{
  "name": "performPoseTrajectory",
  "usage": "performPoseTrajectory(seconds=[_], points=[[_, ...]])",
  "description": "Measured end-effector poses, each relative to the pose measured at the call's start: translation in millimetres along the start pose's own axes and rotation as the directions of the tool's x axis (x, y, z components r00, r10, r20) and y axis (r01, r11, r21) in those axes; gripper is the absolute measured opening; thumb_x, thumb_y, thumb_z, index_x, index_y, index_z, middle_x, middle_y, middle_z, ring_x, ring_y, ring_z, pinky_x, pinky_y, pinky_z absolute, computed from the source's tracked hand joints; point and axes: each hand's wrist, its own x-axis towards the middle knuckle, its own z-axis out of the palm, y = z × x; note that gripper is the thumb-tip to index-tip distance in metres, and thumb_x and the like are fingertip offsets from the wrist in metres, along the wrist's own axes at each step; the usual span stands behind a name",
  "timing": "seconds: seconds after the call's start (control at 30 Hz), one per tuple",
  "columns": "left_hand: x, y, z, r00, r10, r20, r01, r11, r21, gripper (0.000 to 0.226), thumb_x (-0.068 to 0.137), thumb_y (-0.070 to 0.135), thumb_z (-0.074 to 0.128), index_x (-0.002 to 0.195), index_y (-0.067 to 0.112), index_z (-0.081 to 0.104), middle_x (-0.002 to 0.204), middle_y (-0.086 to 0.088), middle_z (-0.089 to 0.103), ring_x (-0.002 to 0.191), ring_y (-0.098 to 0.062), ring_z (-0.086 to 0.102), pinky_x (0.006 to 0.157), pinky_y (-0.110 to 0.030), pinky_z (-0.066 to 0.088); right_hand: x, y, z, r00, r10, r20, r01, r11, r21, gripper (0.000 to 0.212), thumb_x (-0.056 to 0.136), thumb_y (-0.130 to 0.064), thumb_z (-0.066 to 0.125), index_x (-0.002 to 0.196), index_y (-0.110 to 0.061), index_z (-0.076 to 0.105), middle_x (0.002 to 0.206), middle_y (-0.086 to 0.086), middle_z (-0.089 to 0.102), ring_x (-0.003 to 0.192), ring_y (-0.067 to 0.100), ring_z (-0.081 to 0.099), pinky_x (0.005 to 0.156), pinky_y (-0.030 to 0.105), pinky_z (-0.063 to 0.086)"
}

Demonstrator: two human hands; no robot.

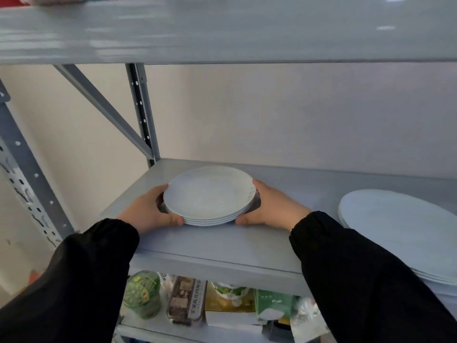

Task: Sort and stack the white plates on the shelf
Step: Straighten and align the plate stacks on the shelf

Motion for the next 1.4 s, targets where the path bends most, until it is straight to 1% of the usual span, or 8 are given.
performPoseTrajectory(seconds=[0.13, 0.27, 0.5, 0.63, 0.8, 0.9, 1.03, 1.4], points=[[2.0, 11.3, 24.7, 0.999, 0.030, 0.019, -0.031, 1.000, 0.006, 0.128, 0.034, 0.060, 0.092, 0.144, 0.025, 0.038, 0.133, 0.016, 0.049, 0.125, -0.006, 0.045, 0.107, -0.031, 0.034, -32.8, 17.7, -6.3, 0.997, 0.044, -0.057, -0.046, 0.999, -0.028, 0.098, 0.068, -0.041, 0.089, 0.148, -0.035, 0.033, 0.135, -0.021, 0.053, 0.118, 0.005, 0.052, 0.088, 0.022, 0.039], [-4.7, 21.2, 46.5, 0.996, 0.069, 0.052, -0.071, 0.997, 0.036, 0.138, 0.027, 0.072, 0.084, 0.147, 0.027, 0.033, 0.133, 0.017, 0.046, 0.127, -0.005, 0.042, 0.109, -0.032, 0.034, -60.9, 35.0, -4.2, 0.987, 0.082, -0.140, -0.078, 0.996, 0.033, 0.105, 0.059, -0.060, 0.087, 0.147, -0.046, 0.031, 0.139, -0.027, 0.051, 0.125, 0.000, 0.050, 0.104, 0.030, 0.045], [-16.4, 26.8, 54.3, 0.989, 0.144, 0.019, -0.144, 0.989, -0.012, 0.112, 0.035, 0.066, 0.082, 0.135, 0.035, 0.039, 0.132, 0.017, 0.047, 0.126, -0.002, 0.040, 0.100, -0.024, 0.032, -82.0, 43.3, 5.4, 0.962, 0.119, -0.247, -0.100, 0.991, 0.086, 0.107, 0.054, -0.069, 0.084, 0.145, -0.046, 0.033, 0.139, -0.022, 0.053, 0.126, 0.002, 0.050, 0.106, 0.036, 0.045], [-21.3, 30.5, 53.3, 0.989, 0.139, 0.056, -0.136, 0.989, -0.053, 0.097, 0.031, 0.075, 0.081, 0.117, 0.052, 0.042, 0.119, 0.035, 0.045, 0.124, 0.004, 0.039, 0.098, -0.017, 0.030, -88.0, 46.2, 5.8, 0.962, 0.126, -0.242, -0.102, 0.989, 0.110, 0.105, 0.057, -0.069, 0.084, 0.145, -0.048, 0.031, 0.141, -0.023, 0.052, 0.128, 0.003, 0.050, 0.106, 0.039, 0.046], [-35.4, 45.6, 65.3, 0.982, 0.182, 0.053, -0.187, 0.977, 0.100, 0.078, 0.061, 0.065, 0.078, 0.121, 0.053, 0.029, 0.118, 0.037, 0.033, 0.115, 0.009, 0.032, 0.082, 0.002, 0.026, -93.0, 42.8, 4.8, 0.958, 0.104, -0.266, -0.076, 0.991, 0.114, 0.096, 0.060, -0.069, 0.082, 0.140, -0.049, 0.033, 0.140, -0.022, 0.053, 0.128, 0.006, 0.050, 0.101, 0.039, 0.047], [-40.4, 47.7, 70.0, 0.990, 0.143, 0.017, -0.144, 0.983, 0.117, 0.071, 0.056, 0.072, 0.076, 0.110, 0.058, 0.031, 0.116, 0.034, 0.038, 0.114, 0.005, 0.037, 0.090, -0.015, 0.030, -93.4, 44.4, 5.5, 0.958, 0.092, -0.272, -0.065, 0.992, 0.107, 0.097, 0.061, -0.069, 0.081, 0.143, -0.048, 0.033, 0.141, -0.022, 0.052, 0.127, 0.007, 0.050, 0.100, 0.037, 0.047], [-41.8, 38.6, 69.2, 0.991, 0.132, -0.033, -0.125, 0.977, 0.175, 0.099, 0.048, 0.080, 0.072, 0.136, 0.052, 0.036, 0.135, 0.022, 0.049, 0.126, -0.008, 0.044, 0.100, -0.033, 0.037, -92.3, 48.3, 4.3, 0.962, 0.080, -0.263, -0.049, 0.991, 0.121, 0.100, 0.062, -0.067, 0.081, 0.145, -0.047, 0.031, 0.143, -0.021, 0.051, 0.128, 0.006, 0.049, 0.102, 0.037, 0.046], [-46.7, 39.2, 68.2, 0.989, 0.096, -0.109, -0.065, 0.963, 0.263, 0.086, 0.050, 0.083, 0.065, 0.126, 0.056, 0.035, 0.142, 0.010, 0.050, 0.130, -0.013, 0.044, 0.101, -0.033, 0.034, -87.6, 57.5, 5.5, 0.965, 0.072, -0.253, -0.041, 0.991, 0.127, 0.102, 0.057, -0.074, 0.078, 0.144, -0.041, 0.035, 0.144, -0.015, 0.052, 0.129, 0.012, 0.051, 0.103, 0.043, 0.047]])
